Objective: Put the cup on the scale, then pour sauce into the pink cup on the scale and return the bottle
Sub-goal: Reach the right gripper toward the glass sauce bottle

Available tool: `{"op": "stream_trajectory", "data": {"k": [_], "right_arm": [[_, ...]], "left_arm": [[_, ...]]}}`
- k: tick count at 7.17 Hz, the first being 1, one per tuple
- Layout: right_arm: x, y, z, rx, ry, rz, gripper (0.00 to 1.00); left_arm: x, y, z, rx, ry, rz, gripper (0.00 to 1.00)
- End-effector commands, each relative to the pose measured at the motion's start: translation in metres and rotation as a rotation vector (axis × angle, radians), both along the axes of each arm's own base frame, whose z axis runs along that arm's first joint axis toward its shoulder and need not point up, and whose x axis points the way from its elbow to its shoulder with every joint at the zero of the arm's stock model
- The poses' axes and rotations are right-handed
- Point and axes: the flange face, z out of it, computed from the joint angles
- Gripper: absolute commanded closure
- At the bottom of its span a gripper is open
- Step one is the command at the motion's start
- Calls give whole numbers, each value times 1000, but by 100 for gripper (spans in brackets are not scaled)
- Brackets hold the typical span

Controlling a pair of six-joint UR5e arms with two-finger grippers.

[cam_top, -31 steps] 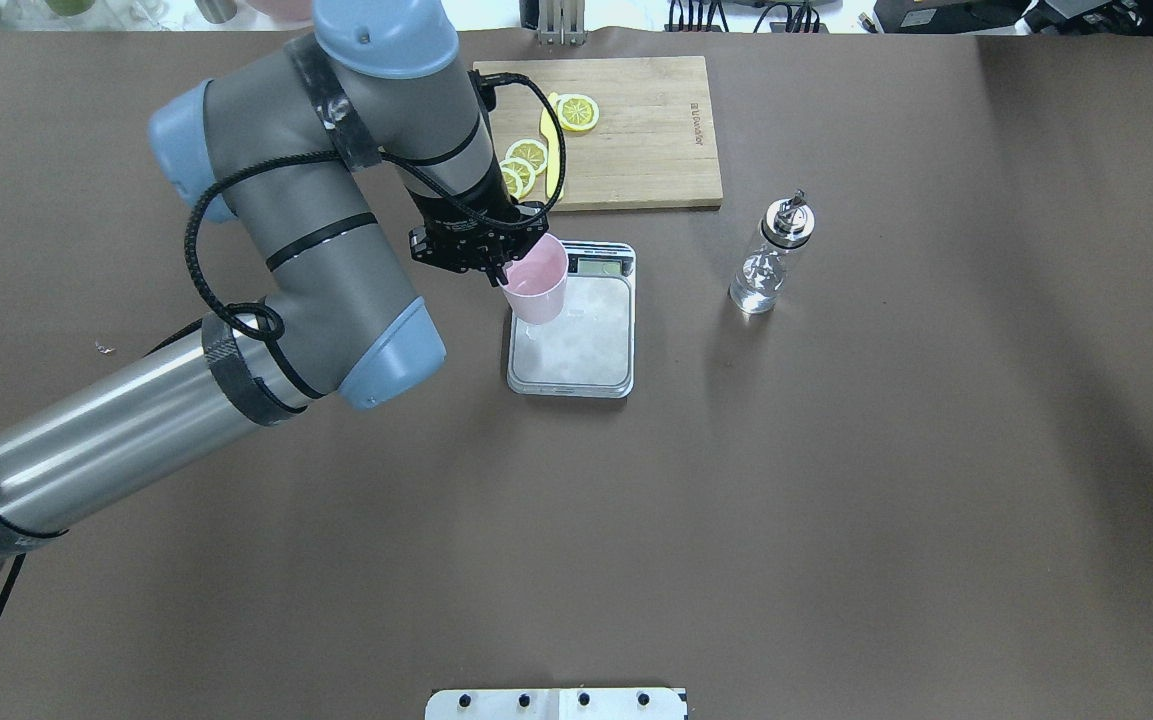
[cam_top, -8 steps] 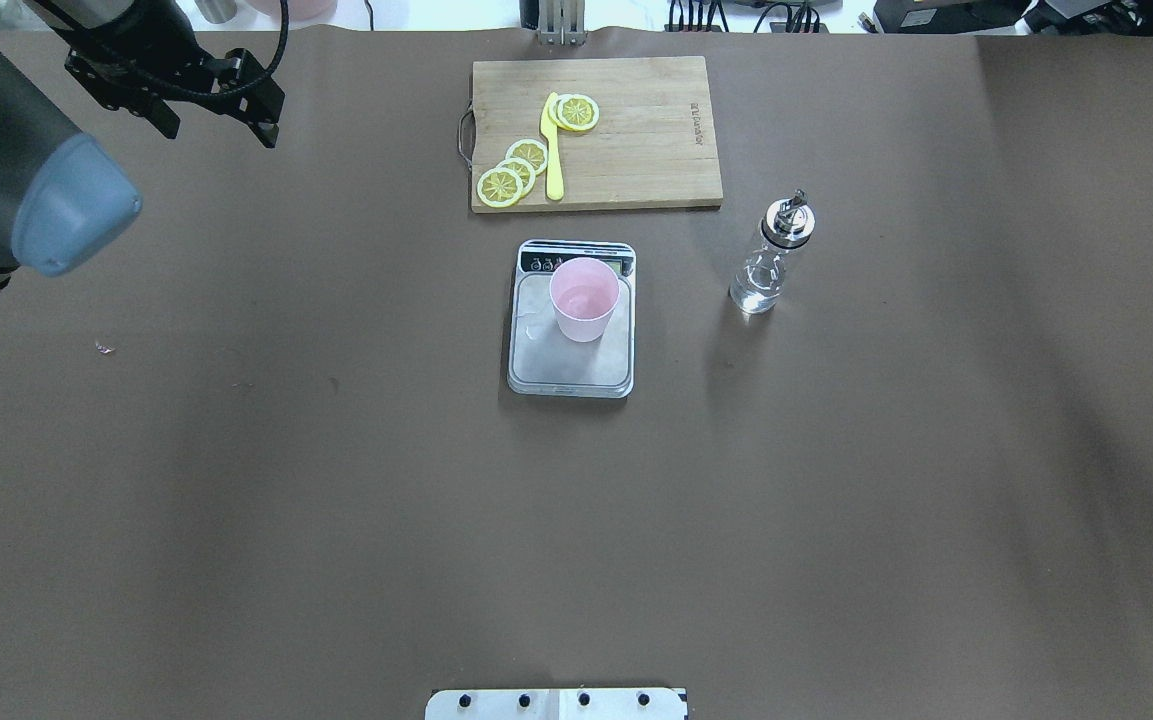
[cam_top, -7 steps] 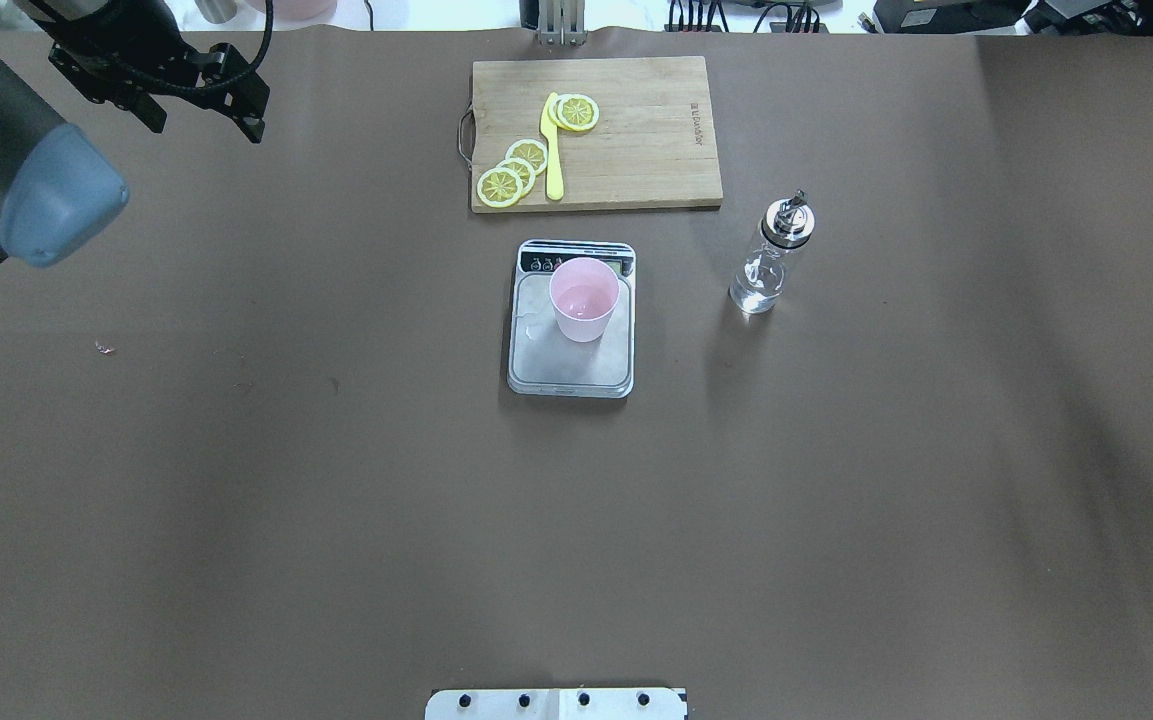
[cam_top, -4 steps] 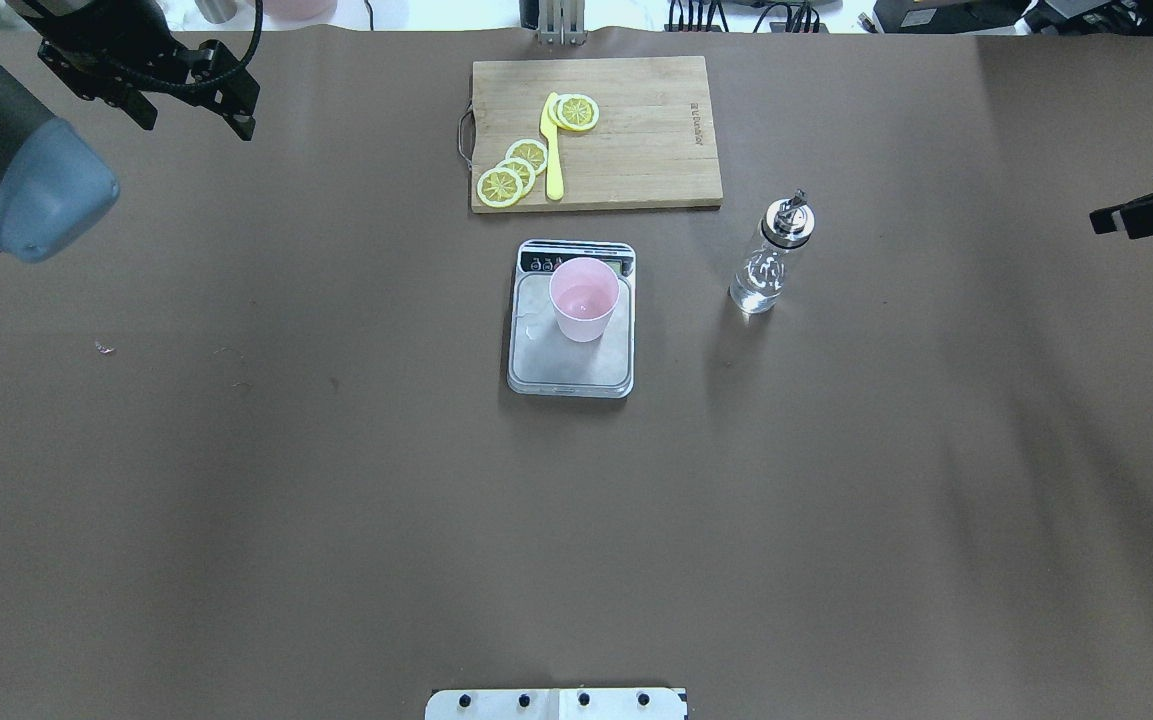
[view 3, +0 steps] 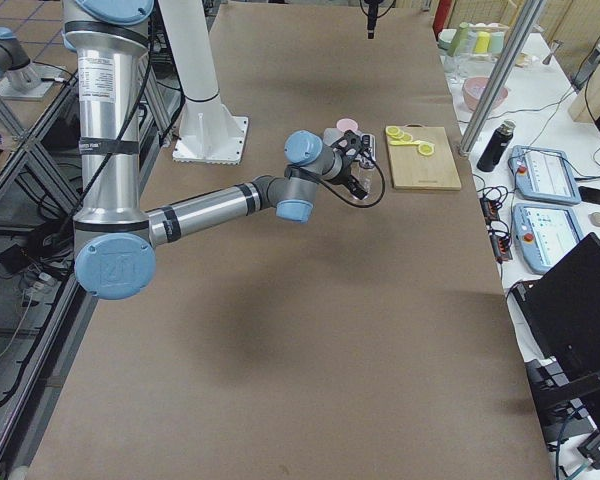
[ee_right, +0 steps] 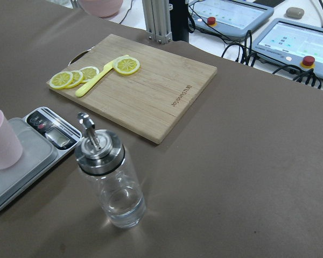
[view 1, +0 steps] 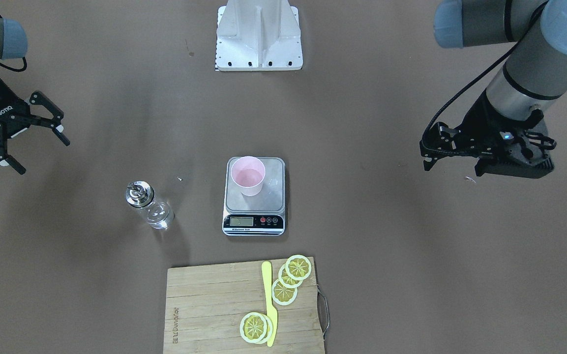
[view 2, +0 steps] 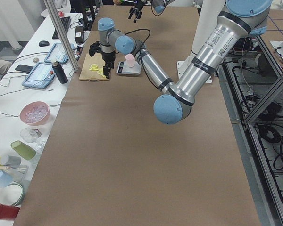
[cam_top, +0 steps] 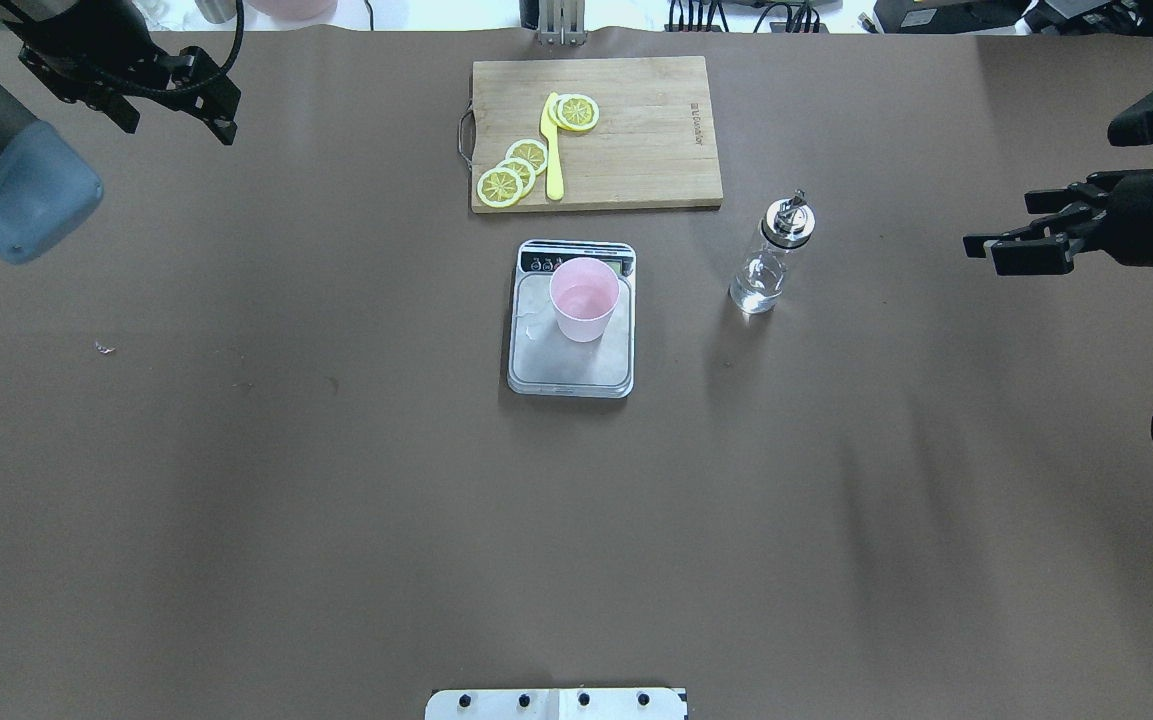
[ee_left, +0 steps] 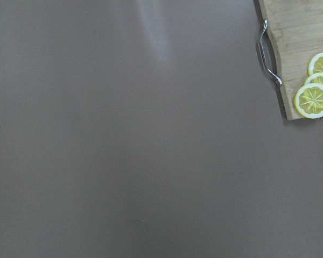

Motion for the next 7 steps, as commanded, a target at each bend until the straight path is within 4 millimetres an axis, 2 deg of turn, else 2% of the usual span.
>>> {"op": "stream_trajectory", "data": {"k": [1, 3, 4, 5, 6, 7], "right_arm": [[-45, 32, 1, 94, -40, 13, 0], [-88, 51, -3, 120, -31, 59, 0], [-101, 60, -3, 125, -27, 71, 0], [-105, 61, -3, 126, -28, 76, 0], [-120, 58, 4, 123, -15, 98, 0], [-143, 45, 0, 130, -20, 120, 0]], "left_arm": [[-2, 0, 0, 1, 0, -2, 1], [-2, 0, 0, 1, 0, -2, 1], [-2, 0, 0, 1, 0, -2, 1], [-2, 0, 0, 1, 0, -2, 1], [-2, 0, 0, 2, -1, -3, 1], [-2, 0, 0, 2, -1, -3, 1]]}}
